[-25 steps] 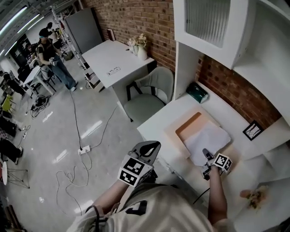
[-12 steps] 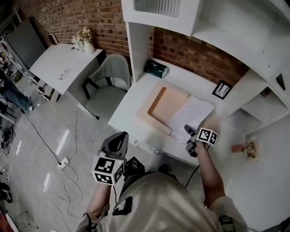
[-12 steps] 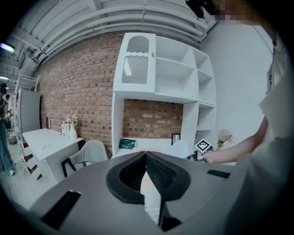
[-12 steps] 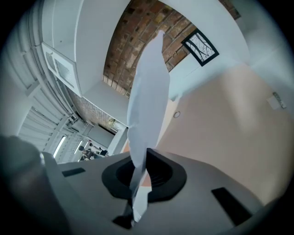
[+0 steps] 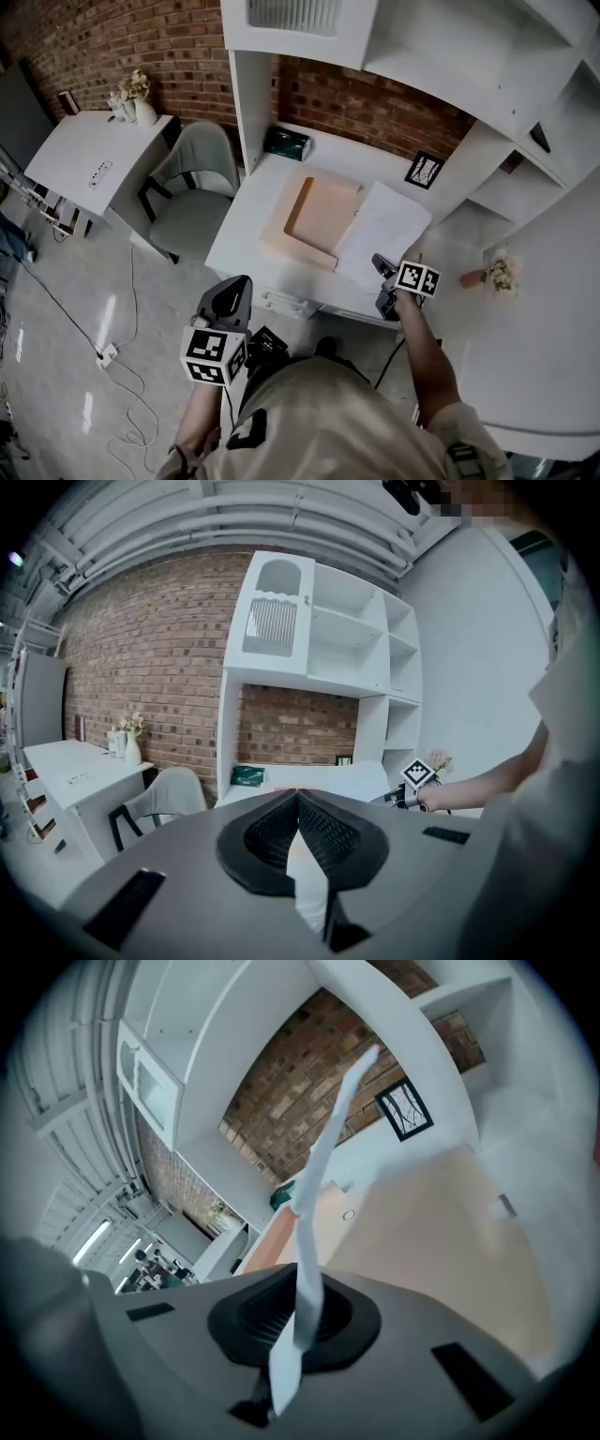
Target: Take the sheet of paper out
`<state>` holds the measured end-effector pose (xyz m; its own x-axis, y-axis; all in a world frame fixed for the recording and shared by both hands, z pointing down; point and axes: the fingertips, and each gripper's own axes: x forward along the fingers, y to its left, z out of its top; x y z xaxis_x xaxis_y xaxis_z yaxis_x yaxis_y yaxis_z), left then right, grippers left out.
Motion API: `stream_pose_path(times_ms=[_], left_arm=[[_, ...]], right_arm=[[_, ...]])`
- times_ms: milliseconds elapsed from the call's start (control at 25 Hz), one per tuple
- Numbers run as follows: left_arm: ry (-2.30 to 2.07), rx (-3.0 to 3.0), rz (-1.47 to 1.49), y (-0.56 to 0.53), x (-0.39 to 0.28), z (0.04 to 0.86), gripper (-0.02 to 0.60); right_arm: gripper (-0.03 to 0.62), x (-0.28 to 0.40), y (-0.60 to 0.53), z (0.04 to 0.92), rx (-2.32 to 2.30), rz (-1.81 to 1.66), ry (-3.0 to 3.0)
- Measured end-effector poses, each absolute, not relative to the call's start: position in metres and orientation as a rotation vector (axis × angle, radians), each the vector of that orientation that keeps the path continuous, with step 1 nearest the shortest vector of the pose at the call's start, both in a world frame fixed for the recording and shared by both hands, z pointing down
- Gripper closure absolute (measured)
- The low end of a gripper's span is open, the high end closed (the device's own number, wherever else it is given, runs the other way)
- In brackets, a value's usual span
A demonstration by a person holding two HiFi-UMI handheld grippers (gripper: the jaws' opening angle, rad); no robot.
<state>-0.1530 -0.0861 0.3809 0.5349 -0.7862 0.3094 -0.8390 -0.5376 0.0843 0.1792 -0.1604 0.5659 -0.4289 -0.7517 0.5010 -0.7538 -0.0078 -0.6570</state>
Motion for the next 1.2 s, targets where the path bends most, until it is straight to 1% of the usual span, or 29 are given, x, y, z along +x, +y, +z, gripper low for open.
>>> stream_pose_path(times_ms=[200, 440, 720, 840, 1040, 1200], left_arm=[[-1.347, 2.573, 0.325, -0.084, -0.155, 0.383, 0.565], [-1.315, 2.609, 0.267, -0.087, -0.160, 0.382, 0.565], [-1.244, 2.584, 0.238, -0.081, -0.179, 0.385, 0.565], [-1.241, 2.520, 0.260, -0.076, -0.189, 0.403, 0.565], [-1.236, 2.495, 0.253, -0.082, -0.200, 0.406, 0.565], [-1.240, 2.504, 0.261, -0.077, -0.197, 0.406, 0.565]], right_arm=[[0.566, 0.188, -0.148, 0.544, 1.720, 1.273, -2.194], [0.566, 0.169, -0.125, 0.505, 1.682, 1.012, -2.253], [0.566, 0.120, -0.114, 0.469, 1.636, 0.954, -2.300], [0.566, 0.116, -0.098, 0.474, 1.665, 0.930, -2.235], [0.566, 0.100, -0.102, 0.452, 1.656, 0.788, -2.239], [0.566, 0.086, -0.096, 0.447, 1.648, 0.751, -2.297]])
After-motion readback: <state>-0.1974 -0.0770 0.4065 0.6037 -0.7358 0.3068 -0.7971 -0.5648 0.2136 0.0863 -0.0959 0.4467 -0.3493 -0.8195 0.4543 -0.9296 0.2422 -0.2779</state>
